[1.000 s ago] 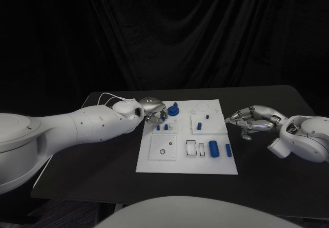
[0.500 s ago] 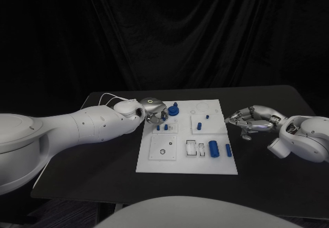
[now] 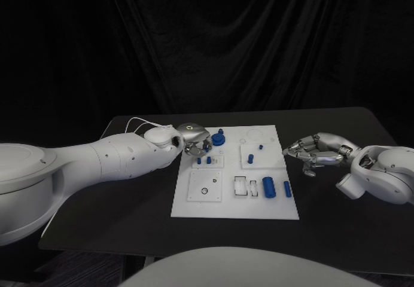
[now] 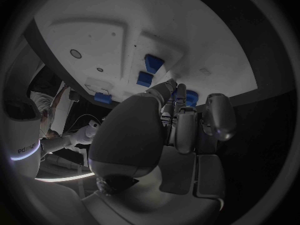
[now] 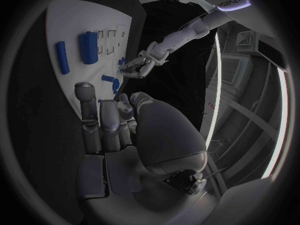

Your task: Assemble the parts on the task board

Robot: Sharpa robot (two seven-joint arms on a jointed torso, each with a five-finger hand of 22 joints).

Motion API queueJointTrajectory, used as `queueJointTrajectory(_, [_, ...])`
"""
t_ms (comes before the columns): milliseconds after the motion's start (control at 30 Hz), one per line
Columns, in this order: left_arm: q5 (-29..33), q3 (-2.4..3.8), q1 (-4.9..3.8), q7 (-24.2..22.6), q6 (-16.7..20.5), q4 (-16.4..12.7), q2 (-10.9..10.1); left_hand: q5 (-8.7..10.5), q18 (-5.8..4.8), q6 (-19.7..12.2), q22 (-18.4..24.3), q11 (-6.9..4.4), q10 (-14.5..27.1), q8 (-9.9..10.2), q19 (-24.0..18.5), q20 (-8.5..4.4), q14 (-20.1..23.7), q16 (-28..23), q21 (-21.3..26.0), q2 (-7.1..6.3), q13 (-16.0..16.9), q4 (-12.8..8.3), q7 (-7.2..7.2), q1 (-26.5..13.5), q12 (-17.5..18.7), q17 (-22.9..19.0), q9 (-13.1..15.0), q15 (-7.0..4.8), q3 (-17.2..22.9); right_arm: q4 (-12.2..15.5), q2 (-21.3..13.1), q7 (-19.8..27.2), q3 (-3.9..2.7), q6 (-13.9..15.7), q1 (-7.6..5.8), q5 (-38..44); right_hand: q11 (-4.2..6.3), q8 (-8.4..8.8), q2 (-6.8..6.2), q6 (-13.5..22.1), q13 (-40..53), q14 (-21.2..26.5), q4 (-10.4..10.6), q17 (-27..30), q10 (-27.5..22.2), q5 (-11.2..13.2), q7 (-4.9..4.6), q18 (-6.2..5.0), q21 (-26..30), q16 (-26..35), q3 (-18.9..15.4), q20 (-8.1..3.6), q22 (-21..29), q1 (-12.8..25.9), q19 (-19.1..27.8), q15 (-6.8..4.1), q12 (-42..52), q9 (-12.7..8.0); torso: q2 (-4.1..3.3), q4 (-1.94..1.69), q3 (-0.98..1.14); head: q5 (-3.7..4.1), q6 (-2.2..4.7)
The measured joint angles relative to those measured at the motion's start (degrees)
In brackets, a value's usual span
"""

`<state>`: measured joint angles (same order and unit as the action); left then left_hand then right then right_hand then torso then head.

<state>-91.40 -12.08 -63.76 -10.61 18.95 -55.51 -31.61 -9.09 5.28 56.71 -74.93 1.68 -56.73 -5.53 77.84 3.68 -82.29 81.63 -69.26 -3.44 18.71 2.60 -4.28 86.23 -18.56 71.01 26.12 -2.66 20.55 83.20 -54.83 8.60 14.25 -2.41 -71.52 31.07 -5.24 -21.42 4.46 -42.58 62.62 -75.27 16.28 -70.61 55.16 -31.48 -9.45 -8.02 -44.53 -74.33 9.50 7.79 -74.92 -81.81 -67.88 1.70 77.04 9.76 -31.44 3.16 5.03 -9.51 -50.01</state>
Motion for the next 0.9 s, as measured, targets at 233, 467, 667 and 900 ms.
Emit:
queueJointTrajectory(233, [0.0,0.03,0.05,0.49,-0.86,0.08,0.14,1.35,0.0,-2.44,0.0,0.5,0.6,1.77,-1.37,0.31,1.39,-1.44,2.66,-0.71,-1.2,-0.07,0.19,-0.71,2.32,-2.39,-0.95,0.44,-0.7,0.0,0.01,-0.1,0.0,-0.05,0.0,0.0,0.0,0.0,0.0,0.0,0.0,0.0,0.0,0.06,0.0,0.0,0.0,0.0,0.27,0.0,0.0,0.0,0.01,0.0,0.0,0.0,0.0,0.0,0.01,0.02,0.0,0.01,0.0])
queueJointTrajectory(467, [-0.01,-0.03,0.23,1.26,-2.45,0.21,0.18,3.84,0.0,-6.8,0.0,1.55,2.35,1.93,-2.58,0.91,2.56,-2.43,5.52,-1.75,-1.96,0.67,1.42,-1.76,4.05,-4.26,-2.16,1.12,-1.45,0.04,0.0,-0.17,0.0,-0.1,0.01,0.0,0.0,0.0,0.0,0.0,0.0,0.0,0.0,0.06,0.0,0.0,0.0,0.0,0.27,0.0,0.0,0.0,0.01,0.0,0.0,0.0,0.0,0.0,0.04,0.03,0.03,0.07,0.0])
queueJointTrajectory(667, [-0.01,-0.01,0.23,1.78,-3.16,0.35,0.18,4.31,0.0,-10.48,0.01,1.93,3.2,1.93,-2.99,1.33,2.89,-2.66,6.52,-1.9,-2.04,1.05,2.45,-1.9,4.61,-4.82,-3.31,1.46,-1.83,0.04,0.08,-0.25,0.0,-0.17,0.01,0.01,0.0,0.0,0.0,0.0,0.0,0.0,0.0,0.06,0.0,0.0,0.0,0.0,0.27,0.0,0.0,0.0,0.01,0.0,0.0,0.0,0.0,0.0,0.06,-0.01,0.04,0.13,0.0])
queueJointTrajectory(900, [-0.01,0.0,0.24,2.23,-2.88,0.42,0.14,4.45,0.0,-13.17,0.01,2.04,4.1,1.93,-2.99,1.32,2.97,-2.66,7.24,-2.11,-1.96,1.25,2.64,-2.11,4.88,-4.98,-4.35,1.54,-2.39,0.04,0.11,-0.35,0.0,-0.28,0.01,0.01,0.0,0.0,0.0,0.0,0.01,0.0,0.0,0.06,0.0,0.0,0.0,0.0,0.27,0.0,0.0,0.0,0.01,0.0,0.0,0.0,0.0,0.0,0.05,0.0,0.03,0.05,0.0])
